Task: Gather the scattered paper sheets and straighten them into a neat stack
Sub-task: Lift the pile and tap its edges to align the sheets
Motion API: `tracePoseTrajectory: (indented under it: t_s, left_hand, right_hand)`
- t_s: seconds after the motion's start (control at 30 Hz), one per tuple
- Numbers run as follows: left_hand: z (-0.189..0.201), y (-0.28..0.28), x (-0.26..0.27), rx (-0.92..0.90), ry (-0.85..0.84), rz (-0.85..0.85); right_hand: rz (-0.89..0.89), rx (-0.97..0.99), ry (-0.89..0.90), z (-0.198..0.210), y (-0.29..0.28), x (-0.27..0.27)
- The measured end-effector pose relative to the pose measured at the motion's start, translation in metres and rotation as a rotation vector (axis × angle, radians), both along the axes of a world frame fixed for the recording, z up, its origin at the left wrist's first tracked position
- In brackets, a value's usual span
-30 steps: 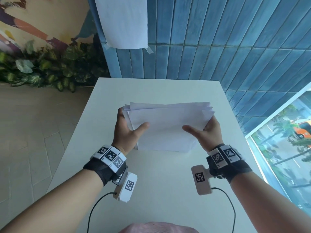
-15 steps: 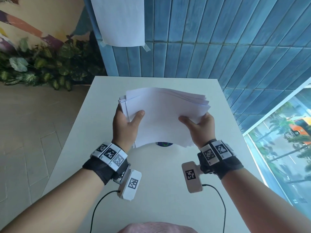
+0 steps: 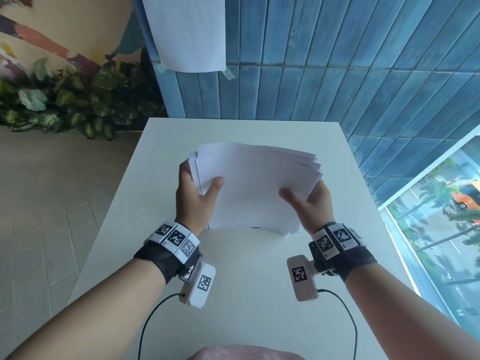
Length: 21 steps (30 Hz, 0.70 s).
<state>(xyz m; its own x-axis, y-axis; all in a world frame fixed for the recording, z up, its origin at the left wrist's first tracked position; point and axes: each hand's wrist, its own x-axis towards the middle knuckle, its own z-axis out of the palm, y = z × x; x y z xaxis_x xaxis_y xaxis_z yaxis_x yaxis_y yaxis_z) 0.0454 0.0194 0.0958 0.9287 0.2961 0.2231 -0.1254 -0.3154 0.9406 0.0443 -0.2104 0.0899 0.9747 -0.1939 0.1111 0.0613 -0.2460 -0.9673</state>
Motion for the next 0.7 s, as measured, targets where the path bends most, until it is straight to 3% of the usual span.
tracePoseTrajectory:
  t_s: [0.23,0.37,0.7]
  left_hand:
    - [-0.019,-0.002,-0.003,-0.157,0.224,-0.062]
    - [-0.012,-0.008,-0.001,-0.156,0.167,0.003]
    - [0.000,0.006,-0.002,-0.117,0.052,-0.029]
  right_hand:
    - [-0.012,0.021,0.038,-0.007,0.008,0.002]
    - [-0.055,0.007,0.006,-0.002,0.012,0.007]
    - [0.011,0.124,-0.009,0.005,0.001,0.007]
